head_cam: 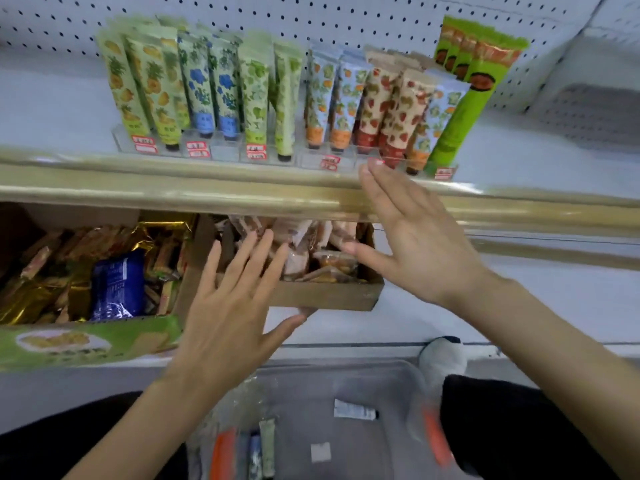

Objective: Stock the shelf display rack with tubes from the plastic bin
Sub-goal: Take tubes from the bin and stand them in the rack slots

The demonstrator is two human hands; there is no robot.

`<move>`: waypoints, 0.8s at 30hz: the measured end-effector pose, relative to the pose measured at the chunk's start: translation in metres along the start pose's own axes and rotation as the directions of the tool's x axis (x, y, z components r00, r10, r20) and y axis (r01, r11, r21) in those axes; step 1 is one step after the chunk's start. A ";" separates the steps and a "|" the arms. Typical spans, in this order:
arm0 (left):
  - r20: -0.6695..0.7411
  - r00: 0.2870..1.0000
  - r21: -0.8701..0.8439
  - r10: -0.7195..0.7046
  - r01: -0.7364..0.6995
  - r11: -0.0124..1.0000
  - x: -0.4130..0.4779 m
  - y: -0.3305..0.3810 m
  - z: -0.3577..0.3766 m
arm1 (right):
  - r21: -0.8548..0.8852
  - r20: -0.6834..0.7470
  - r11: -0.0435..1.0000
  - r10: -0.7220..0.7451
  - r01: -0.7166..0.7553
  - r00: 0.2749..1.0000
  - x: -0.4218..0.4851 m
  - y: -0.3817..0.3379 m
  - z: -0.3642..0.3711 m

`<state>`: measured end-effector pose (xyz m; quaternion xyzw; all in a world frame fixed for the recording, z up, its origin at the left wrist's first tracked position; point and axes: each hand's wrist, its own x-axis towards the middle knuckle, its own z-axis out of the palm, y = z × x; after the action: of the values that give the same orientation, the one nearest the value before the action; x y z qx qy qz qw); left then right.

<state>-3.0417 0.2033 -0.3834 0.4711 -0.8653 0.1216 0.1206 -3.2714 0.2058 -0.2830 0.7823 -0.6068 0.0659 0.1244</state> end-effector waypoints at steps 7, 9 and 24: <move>0.105 0.994 -0.047 0.007 -0.002 0.999 -0.041 0.022 0.038 | 0.099 -0.015 0.994 -0.039 0.041 0.999 -0.040 -0.001 0.054; 0.147 0.989 -0.049 0.010 -0.003 0.999 -0.052 0.025 0.049 | 0.097 -0.075 0.992 -0.067 0.074 0.995 -0.047 -0.004 0.064; 0.491 0.871 -0.080 -0.018 0.066 0.995 -0.156 0.060 0.166 | 0.181 0.312 0.976 -0.175 0.122 0.934 -0.155 -0.033 0.278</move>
<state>-3.0261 0.3038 -0.5962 0.4989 -0.8620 -0.0451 -0.0780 -3.2923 0.2821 -0.5933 0.8336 -0.5507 -0.0258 -0.0356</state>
